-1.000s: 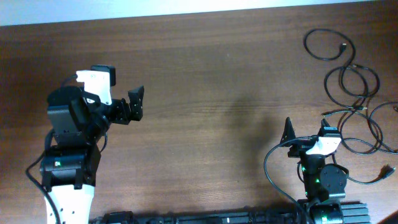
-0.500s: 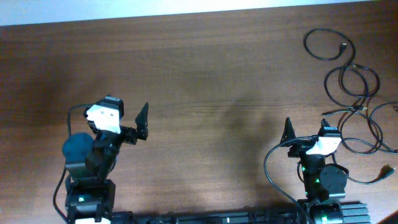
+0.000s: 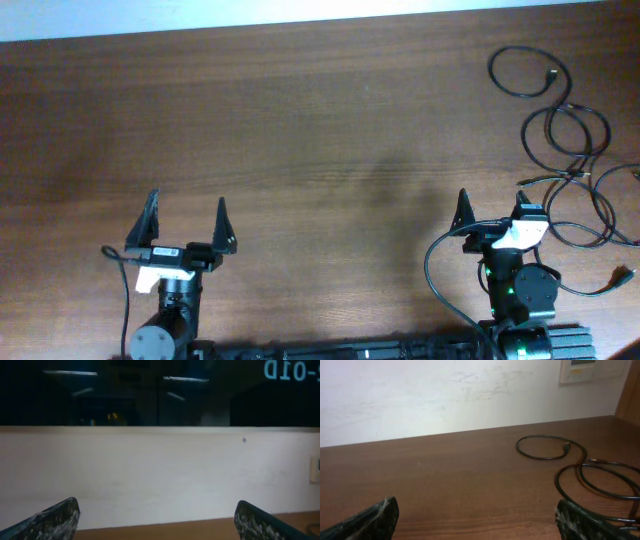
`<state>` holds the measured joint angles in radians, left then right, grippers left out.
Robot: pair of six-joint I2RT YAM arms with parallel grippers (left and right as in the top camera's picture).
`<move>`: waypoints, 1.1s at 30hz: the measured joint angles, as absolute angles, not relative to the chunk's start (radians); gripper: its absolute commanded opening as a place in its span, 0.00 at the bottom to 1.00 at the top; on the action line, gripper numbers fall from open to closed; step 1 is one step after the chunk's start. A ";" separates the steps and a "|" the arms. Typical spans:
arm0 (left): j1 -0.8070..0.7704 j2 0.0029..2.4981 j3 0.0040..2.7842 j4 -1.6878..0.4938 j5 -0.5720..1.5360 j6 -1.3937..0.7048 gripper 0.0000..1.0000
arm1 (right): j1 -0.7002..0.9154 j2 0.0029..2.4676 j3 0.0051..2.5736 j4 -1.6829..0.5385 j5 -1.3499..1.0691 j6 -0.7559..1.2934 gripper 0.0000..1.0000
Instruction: Untangle cables
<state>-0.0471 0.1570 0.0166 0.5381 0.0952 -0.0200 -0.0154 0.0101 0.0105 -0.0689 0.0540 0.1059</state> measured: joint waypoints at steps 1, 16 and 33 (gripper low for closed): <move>-0.048 0.140 0.017 0.535 0.071 -0.020 0.99 | -0.015 0.010 0.010 -0.069 0.054 0.106 0.99; -0.054 0.009 0.012 0.002 -0.020 -0.070 0.99 | -0.015 0.010 0.010 -0.070 0.052 0.106 0.99; -0.054 0.011 0.011 -0.078 -0.027 -0.072 0.99 | -0.015 0.010 0.010 -0.070 0.051 0.105 0.99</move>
<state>-0.0544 0.0109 0.0109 -0.0780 -0.0265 -0.0715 -0.0154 0.0101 0.0105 -0.0696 0.0513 0.1055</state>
